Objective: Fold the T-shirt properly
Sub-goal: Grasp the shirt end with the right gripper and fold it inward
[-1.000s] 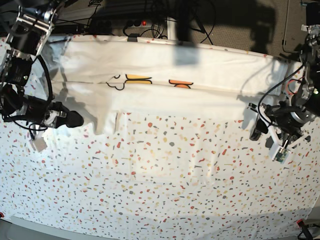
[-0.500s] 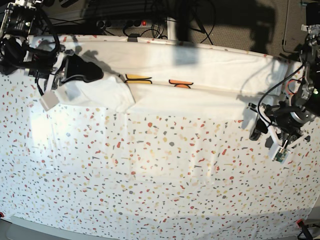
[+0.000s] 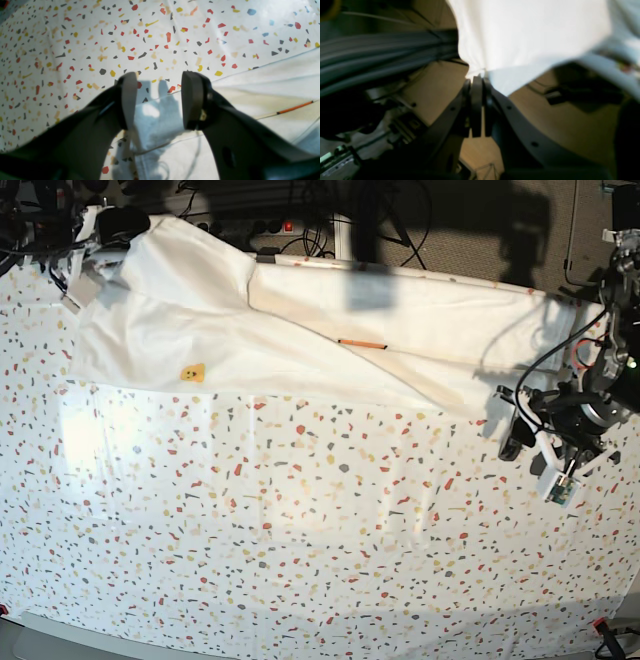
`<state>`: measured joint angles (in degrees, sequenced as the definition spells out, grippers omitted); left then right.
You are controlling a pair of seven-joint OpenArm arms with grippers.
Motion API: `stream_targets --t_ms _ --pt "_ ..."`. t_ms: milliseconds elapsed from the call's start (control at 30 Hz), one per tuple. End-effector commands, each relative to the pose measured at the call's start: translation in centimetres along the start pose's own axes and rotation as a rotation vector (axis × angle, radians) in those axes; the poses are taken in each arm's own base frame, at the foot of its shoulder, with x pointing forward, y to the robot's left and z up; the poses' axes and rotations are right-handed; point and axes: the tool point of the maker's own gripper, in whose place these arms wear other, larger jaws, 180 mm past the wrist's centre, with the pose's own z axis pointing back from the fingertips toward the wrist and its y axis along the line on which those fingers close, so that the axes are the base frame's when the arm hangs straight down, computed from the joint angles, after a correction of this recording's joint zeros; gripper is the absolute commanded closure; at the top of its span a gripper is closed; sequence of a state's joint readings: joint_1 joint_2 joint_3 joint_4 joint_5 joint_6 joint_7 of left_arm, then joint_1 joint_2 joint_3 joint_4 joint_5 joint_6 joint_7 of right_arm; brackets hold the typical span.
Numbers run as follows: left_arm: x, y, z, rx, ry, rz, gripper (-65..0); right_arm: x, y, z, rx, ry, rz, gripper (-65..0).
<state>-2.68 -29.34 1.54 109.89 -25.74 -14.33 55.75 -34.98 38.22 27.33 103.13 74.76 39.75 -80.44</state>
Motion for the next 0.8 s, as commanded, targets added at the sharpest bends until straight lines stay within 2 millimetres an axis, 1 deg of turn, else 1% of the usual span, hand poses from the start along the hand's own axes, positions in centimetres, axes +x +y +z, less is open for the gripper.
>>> stream_targets --t_ms 0,133,333,400,533,600,767 --pt "1.4 0.7 0.4 0.021 -0.04 -0.017 -28.1 0.3 -0.3 0.5 -0.024 0.001 0.025 0.0" --pt "1.4 0.7 0.4 0.021 -0.04 -0.017 -28.1 -1.0 -2.3 0.7 -0.131 0.073 0.034 0.0" --pt "1.4 0.7 0.4 0.021 -0.04 -0.017 -28.1 -2.8 -5.2 1.6 -0.298 0.186 0.049 0.0" --pt "1.4 0.7 0.4 0.022 -0.041 -0.017 -28.1 -3.0 -5.6 1.8 -0.317 0.199 0.05 0.0" --pt "1.4 0.7 0.4 0.022 -0.041 -0.017 -28.1 -3.0 -5.6 1.8 -0.317 0.199 0.05 0.0" --pt "1.4 0.7 0.4 0.022 -0.04 -0.017 -28.1 -2.4 -5.5 1.7 -0.312 0.164 0.055 0.0" --pt "1.4 0.7 0.4 0.021 -0.041 -0.017 -28.1 1.0 -4.0 1.1 -0.231 -0.013 0.065 0.0"
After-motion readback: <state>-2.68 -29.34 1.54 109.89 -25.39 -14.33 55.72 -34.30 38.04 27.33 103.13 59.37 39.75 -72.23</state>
